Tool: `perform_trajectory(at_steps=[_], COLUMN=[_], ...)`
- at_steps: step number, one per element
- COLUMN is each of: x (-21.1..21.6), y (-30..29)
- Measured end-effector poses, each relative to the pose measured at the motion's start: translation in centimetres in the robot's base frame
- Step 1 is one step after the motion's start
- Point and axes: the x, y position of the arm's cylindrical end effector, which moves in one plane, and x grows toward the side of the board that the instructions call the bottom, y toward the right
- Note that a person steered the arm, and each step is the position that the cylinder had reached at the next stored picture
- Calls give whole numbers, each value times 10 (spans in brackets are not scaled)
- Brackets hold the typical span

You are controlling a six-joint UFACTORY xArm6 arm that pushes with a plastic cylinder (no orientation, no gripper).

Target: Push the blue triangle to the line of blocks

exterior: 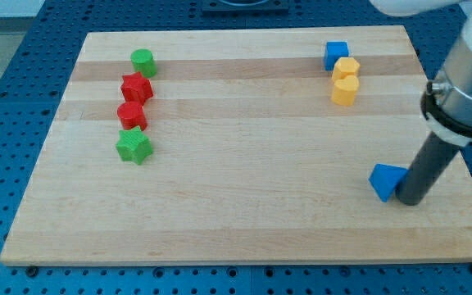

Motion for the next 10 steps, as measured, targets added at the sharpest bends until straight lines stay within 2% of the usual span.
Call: perform_trajectory(at_steps=[2,5,8,10], x=[-9,-54,-71,-93], y=[-40,-32,-79,-89])
